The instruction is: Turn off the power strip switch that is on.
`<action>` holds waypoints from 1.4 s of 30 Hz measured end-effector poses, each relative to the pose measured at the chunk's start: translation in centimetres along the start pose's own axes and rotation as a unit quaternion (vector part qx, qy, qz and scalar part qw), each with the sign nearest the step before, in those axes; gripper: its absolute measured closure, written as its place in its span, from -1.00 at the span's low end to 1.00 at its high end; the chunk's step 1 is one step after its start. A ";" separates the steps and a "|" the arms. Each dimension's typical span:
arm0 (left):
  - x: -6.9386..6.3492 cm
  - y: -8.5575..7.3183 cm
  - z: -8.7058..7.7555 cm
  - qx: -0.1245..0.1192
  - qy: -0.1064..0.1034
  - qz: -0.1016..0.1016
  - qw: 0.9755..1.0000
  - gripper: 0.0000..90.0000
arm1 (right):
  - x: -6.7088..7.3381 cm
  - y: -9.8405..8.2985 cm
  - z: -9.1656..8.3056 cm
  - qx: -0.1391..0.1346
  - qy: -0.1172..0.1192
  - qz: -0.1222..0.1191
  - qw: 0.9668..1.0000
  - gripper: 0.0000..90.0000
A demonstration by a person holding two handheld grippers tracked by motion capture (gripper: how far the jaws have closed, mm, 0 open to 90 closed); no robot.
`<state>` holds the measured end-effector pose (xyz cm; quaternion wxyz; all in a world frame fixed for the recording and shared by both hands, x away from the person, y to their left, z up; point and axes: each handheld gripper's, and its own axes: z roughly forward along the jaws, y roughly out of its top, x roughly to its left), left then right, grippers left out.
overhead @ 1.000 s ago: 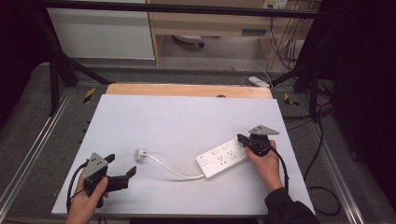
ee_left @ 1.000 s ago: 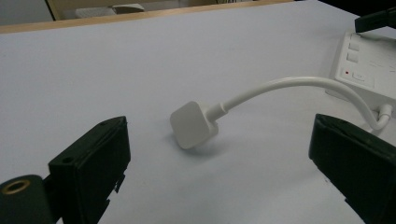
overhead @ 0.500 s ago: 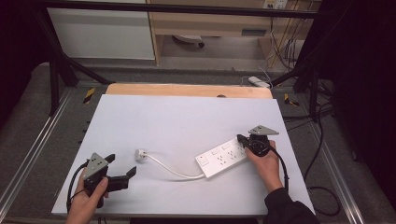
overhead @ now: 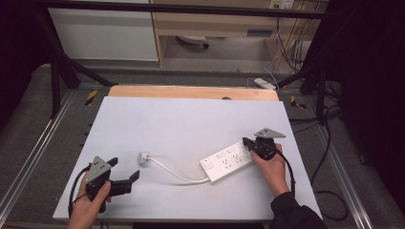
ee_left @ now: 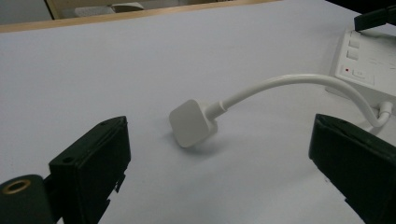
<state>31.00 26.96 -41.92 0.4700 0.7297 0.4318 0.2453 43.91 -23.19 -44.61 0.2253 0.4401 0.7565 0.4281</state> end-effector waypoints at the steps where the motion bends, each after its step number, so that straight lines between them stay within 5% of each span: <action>1: 0.0 0.0 0.0 0.000 0.000 0.000 1.000 -0.87 | 0.0 0.0 0.0 0.000 0.000 0.000 1.000 1.00; 42: 0.0 -0.1 0.1 0.005 0.000 0.003 1.000 -0.87 | 0.0 -0.1 0.0 -0.002 0.002 0.009 1.000 1.00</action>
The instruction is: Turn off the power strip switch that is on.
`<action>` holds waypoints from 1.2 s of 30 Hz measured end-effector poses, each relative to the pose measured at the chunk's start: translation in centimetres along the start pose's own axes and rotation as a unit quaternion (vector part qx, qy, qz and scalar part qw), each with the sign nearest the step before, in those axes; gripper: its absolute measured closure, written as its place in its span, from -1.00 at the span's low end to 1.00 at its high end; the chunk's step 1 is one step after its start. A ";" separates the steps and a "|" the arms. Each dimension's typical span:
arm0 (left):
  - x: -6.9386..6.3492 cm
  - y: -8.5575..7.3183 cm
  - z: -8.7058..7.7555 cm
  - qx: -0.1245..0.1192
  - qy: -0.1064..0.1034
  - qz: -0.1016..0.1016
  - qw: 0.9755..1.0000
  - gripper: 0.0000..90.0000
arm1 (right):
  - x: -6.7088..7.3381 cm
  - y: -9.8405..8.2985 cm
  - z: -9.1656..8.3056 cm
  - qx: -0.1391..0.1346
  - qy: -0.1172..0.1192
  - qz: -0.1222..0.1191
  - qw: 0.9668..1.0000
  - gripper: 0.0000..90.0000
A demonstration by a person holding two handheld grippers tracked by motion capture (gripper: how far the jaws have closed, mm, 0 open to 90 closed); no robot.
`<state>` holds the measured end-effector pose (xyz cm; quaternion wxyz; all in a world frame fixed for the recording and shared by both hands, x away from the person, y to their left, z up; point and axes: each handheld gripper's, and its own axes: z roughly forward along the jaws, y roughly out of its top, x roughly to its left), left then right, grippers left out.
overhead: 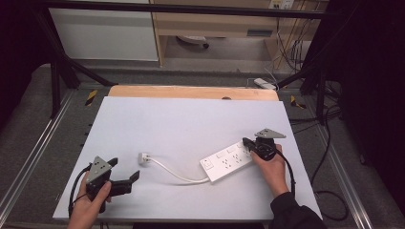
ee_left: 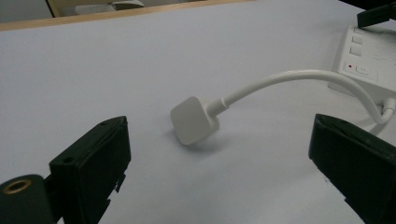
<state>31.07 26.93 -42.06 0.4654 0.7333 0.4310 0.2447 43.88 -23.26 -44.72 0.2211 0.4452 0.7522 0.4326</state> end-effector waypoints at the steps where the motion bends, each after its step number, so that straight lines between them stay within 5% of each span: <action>1: 0.0 0.0 0.0 0.000 0.000 0.000 1.000 -0.87 | 0.0 0.1 -0.1 -0.003 0.000 0.001 1.000 1.00; 21: 0.0 0.0 0.0 -0.001 0.002 0.001 1.000 -0.87 | -0.1 0.6 -1.2 -0.034 0.005 0.010 0.999 0.94; 29: 0.0 0.0 0.0 0.001 0.001 -0.001 1.000 -0.87 | 0.0 0.9 -1.7 -0.044 0.005 0.019 0.999 0.64; 36: 0.1 -0.1 0.1 0.004 0.002 0.000 1.000 -0.87 | 0.0 1.6 -2.4 -0.059 -0.002 0.036 0.998 0.07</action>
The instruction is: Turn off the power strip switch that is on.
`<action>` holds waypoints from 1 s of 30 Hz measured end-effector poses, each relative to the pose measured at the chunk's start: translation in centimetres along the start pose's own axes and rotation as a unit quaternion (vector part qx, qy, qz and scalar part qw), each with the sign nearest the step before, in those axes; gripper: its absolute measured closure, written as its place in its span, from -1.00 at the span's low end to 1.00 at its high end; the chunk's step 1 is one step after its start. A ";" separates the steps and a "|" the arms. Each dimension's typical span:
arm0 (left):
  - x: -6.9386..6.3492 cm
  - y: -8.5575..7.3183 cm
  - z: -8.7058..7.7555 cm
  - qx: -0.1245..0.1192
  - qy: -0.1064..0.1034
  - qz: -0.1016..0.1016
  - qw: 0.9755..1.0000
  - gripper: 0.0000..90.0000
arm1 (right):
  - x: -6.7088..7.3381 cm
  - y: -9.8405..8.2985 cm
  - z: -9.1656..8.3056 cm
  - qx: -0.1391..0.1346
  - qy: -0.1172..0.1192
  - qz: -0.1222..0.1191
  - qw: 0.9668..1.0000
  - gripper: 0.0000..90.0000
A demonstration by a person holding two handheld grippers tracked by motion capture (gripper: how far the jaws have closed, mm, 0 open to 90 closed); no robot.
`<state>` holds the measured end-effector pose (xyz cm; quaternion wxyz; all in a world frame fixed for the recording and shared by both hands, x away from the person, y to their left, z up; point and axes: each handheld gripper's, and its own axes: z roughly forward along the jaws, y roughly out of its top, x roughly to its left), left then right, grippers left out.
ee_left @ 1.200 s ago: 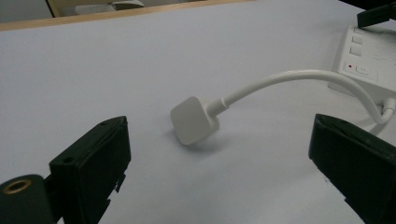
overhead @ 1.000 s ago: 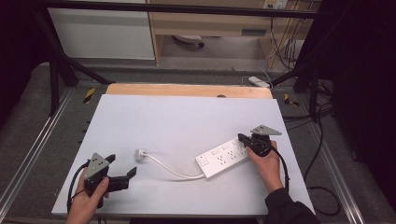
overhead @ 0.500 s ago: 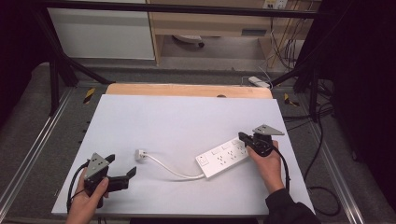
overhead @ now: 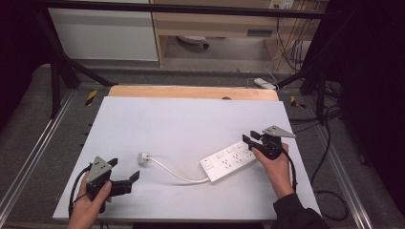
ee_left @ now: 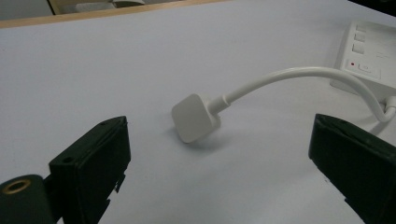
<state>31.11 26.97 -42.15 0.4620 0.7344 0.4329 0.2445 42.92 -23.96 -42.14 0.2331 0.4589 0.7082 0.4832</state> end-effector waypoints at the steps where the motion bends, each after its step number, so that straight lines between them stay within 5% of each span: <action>1: 0.0 0.0 0.0 0.000 0.000 0.000 1.000 -0.87 | 0.0 0.1 -0.1 -0.002 -0.001 0.002 1.000 -0.01; 15: 0.0 0.0 0.0 0.000 0.001 -0.001 1.000 -0.87 | 0.8 1.6 -1.2 -0.034 -0.011 0.004 0.999 -0.87; 30: 0.0 0.0 -0.1 -0.002 0.001 -0.002 1.000 -0.87 | 1.2 2.6 -2.5 -0.063 -0.020 -0.010 0.998 -0.94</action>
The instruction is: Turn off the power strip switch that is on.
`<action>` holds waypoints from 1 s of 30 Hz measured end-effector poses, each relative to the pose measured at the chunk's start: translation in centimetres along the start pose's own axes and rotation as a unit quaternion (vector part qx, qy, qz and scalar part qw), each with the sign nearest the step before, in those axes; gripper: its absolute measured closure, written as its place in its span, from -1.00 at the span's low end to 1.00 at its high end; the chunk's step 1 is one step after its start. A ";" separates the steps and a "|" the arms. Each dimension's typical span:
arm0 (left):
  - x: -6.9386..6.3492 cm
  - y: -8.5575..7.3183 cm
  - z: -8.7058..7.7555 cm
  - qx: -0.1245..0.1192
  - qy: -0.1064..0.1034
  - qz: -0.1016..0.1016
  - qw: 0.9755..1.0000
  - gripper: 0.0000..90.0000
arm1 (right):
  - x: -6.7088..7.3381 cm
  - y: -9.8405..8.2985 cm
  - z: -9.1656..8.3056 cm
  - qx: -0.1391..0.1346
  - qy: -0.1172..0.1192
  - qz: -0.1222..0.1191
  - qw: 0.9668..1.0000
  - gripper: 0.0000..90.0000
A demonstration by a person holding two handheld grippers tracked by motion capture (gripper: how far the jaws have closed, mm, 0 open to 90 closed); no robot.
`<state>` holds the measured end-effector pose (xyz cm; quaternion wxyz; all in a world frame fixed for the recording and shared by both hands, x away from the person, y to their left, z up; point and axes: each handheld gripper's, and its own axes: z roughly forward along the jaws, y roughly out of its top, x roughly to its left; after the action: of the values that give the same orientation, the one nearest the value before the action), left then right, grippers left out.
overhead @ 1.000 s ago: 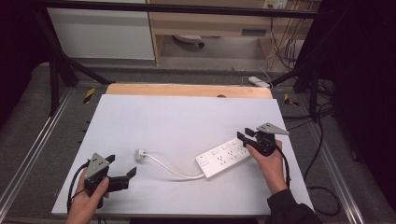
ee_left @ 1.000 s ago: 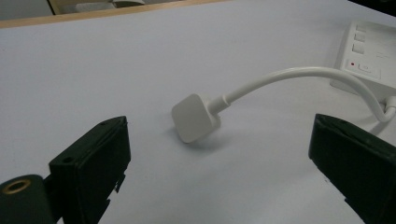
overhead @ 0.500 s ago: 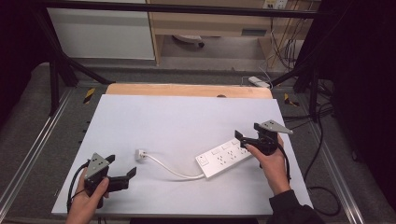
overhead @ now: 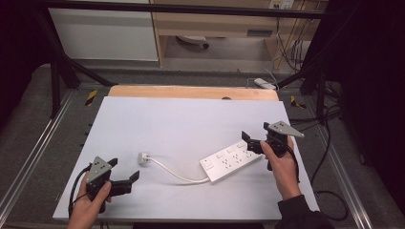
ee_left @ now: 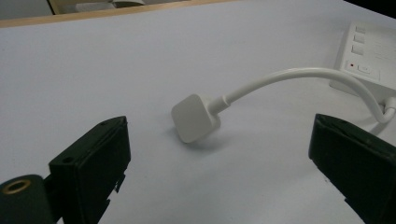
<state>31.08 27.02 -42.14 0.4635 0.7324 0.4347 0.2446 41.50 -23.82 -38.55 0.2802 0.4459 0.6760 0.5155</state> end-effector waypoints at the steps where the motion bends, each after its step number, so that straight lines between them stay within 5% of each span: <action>1: 0.0 0.0 0.0 0.000 0.000 0.000 1.000 -0.87 | 0.0 0.0 -0.1 -0.001 0.000 0.001 1.000 -0.95; 30: 0.0 0.0 -0.1 -0.002 0.000 -0.001 1.000 -0.88 | -1.0 0.8 -4.6 -0.044 -0.015 -0.028 0.999 -0.96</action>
<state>30.99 27.04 -42.08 0.4656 0.7310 0.4346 0.2449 38.35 -26.66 -36.49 0.3244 0.4215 0.6607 0.5297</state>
